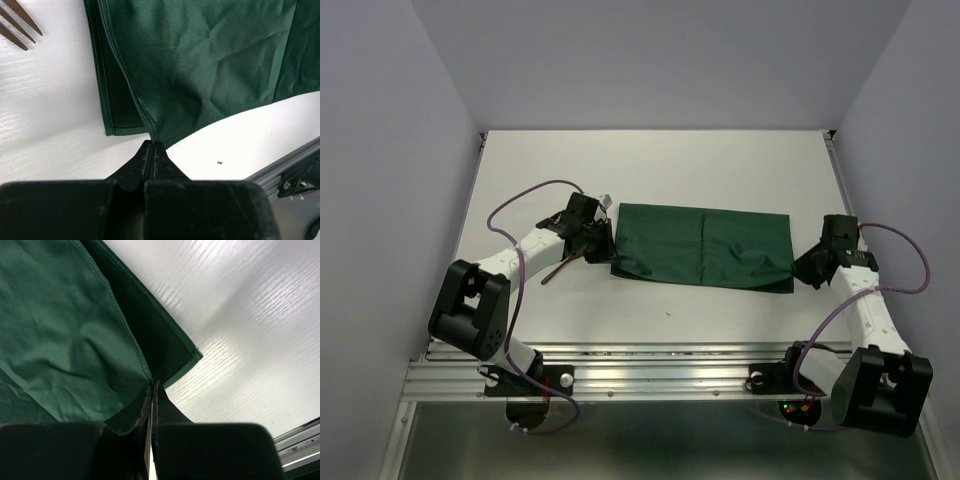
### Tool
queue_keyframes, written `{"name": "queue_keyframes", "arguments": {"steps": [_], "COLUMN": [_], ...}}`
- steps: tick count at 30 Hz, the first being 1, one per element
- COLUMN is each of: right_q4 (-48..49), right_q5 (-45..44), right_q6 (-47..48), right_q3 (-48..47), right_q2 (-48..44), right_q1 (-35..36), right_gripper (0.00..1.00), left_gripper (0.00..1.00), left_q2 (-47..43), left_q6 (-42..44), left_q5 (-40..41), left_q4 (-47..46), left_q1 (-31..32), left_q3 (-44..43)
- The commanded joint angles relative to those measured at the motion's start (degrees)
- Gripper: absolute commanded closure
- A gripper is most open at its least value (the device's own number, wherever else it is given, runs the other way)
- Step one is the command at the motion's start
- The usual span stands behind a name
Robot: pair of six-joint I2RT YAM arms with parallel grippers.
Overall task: Fold the napkin into a case and place the utensils inside
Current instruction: Smooth out the rectangle-folded napkin at the center of the board.
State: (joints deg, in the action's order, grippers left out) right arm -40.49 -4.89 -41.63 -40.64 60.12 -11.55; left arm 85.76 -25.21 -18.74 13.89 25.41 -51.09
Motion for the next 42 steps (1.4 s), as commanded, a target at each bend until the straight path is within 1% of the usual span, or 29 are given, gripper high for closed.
{"name": "queue_keyframes", "arguments": {"steps": [1, 9, 17, 28, 32, 34, 35, 36, 37, 38, 39, 40, 41, 42], "right_q4": [0.4, 0.0, -0.3, -1.3, -1.3, -1.4, -1.4, -1.3, -1.4, -1.3, -1.3, -1.3, -1.0, -0.6], "right_q5": [-0.5, -1.7, -0.9, -4.2, -3.5, -3.2, -3.1, -3.2, -3.1, -3.3, -3.4, -3.6, -3.8, -4.2], "right_q6": [-0.6, -0.7, -1.4, -3.4, -3.7, -3.6, -3.5, -3.4, -3.3, -3.3, -3.3, -3.3, -3.3, -2.9], "right_q3": [0.0, -1.3, 0.4, 0.4, 0.8, 0.7, 0.6, 0.5, 0.4, 0.3, 0.3, 0.3, 0.2, 0.2], "right_q2": [-0.5, -2.5, -3.2, -5.5, -4.4, -3.6, -3.4, -3.4, -3.3, -3.4, -3.5, -3.4, -3.4, -3.3], "right_q1": [-0.1, -0.1, -0.1, -0.1, -0.1, -0.1, -0.1, -0.1, -0.1, -0.1, -0.1, -0.1, -0.1, -0.1], "right_gripper": [0.99, 0.99, 0.99, 0.99, 0.99, 0.87, 0.78, 0.64, 0.58, 0.39, 0.38, 0.25, 0.24, 0.24], "left_gripper": [1.0, 1.0, 1.0, 1.0, 1.0, 1.0, 0.91, 0.86, 0.79, 0.61, 0.55, 0.49, 0.4, 0.35], "left_q2": [-0.4, -1.5, -1.1, -1.2, -0.7, -0.3, -0.2, 0.1, 0.2, 0.2, 0.3, 0.3, 0.3, 0.5], "left_q6": [-0.3, 0.3, 0.3, 0.3, 0.7, 1.1, 1.3, 1.4, 1.4, 1.3, 1.4, 1.7, 1.9, 2.1], "left_q5": [-0.8, 0.3, -0.2, -0.2, -0.8, -0.2, 0.2, 0.8, 1.1, 1.3, 1.4, 1.9, 2.4, 3.1], "left_q4": [-1.2, 0.0, -0.4, -0.4, -0.8, -0.4, -0.2, 0.3, 0.4, 0.8, 1.0, 1.1, 1.4, 1.9], "left_q1": [0.2, 0.2, 0.2, 0.2, 0.2, 0.2, 0.2, 0.2, 0.2, 0.2, 0.2, 0.2, 0.2, 0.2], "left_q3": [1.1, -0.1, 1.8, 2.7, 3.3, 3.3, 3.2, 2.9, 2.8, 2.5, 2.1, 1.2, 0.6, -1.0]}}
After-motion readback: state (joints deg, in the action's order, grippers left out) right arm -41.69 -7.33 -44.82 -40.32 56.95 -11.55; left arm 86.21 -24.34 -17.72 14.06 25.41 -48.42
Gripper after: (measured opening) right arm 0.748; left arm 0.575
